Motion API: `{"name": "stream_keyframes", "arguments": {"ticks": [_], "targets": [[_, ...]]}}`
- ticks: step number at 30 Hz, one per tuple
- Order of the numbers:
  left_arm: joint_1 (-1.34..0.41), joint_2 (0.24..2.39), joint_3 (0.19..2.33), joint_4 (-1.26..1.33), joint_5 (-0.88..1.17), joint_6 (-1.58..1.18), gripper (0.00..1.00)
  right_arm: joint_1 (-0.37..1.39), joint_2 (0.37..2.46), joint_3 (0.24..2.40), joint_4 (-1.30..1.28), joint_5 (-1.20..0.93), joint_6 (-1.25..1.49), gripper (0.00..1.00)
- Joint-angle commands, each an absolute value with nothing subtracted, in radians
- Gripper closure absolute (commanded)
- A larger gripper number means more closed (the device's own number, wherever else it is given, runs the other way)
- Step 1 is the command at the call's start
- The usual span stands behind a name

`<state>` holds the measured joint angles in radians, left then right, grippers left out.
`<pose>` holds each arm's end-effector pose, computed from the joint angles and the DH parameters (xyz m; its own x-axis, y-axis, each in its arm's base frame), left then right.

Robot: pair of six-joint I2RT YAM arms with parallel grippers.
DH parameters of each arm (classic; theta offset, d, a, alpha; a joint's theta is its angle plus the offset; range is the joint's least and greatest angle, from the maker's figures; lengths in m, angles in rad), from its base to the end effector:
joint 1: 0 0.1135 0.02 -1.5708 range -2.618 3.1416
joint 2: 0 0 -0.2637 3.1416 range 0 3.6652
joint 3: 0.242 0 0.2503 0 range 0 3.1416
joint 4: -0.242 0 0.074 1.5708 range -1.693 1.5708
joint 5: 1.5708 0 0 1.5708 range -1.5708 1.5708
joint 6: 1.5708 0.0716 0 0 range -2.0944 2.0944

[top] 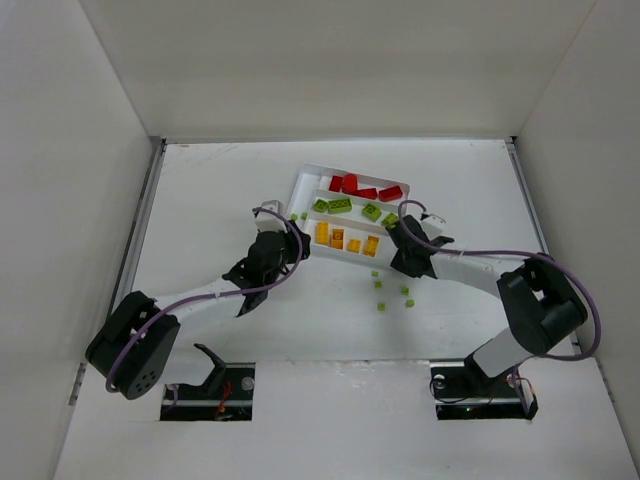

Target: Sort the legos into containers by color

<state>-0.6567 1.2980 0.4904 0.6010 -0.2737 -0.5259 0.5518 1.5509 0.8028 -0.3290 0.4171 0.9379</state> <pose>0.2496 -0.1679 0.2040 -0.3304 -0.3555 -0.8743 0.2456 0.8620 -0.4434 0.2705 0.1324 0.1330 -0.6982 0.4359 -0.5679 0.4179 0.8922 0.1711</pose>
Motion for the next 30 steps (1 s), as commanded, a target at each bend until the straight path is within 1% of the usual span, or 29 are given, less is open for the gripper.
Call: {"name": "stream_keyframes", "arguments": {"ticks": [1,5,9,11,14,18,21,24,30], "targets": [[-0.648,1.275,0.48,0.65,-0.267,-0.534,0.6,0.571,1.542,0.795,-0.272,0.423,0.951,0.76],[-0.634,1.261,0.466,0.66,-0.271,-0.534,0.6,0.608,1.479,0.784,-0.296,0.475,0.94,0.78],[-0.605,1.221,0.439,0.675,-0.279,-0.549,0.6,0.668,1.381,0.793,-0.339,0.476,0.937,0.78],[-0.576,1.186,0.411,0.686,-0.297,-0.563,0.6,0.708,1.367,0.827,-0.324,0.462,0.927,0.78],[-0.509,1.117,0.361,0.693,-0.333,-0.597,0.59,0.763,1.443,0.949,-0.273,0.41,0.882,0.78],[-0.4,1.071,0.315,0.684,-0.325,-0.664,0.59,0.801,1.638,1.151,-0.129,0.341,0.795,0.77],[-0.335,1.074,0.296,0.683,-0.298,-0.702,0.59,0.8,1.817,1.335,-0.086,0.279,0.759,0.77],[-0.3,1.078,0.291,0.683,-0.261,-0.721,0.59,0.801,1.952,1.478,-0.086,0.264,0.746,0.77],[-0.294,1.112,0.299,0.687,-0.255,-0.726,0.6,0.801,2.114,1.675,-0.106,0.258,0.707,0.77]]}}
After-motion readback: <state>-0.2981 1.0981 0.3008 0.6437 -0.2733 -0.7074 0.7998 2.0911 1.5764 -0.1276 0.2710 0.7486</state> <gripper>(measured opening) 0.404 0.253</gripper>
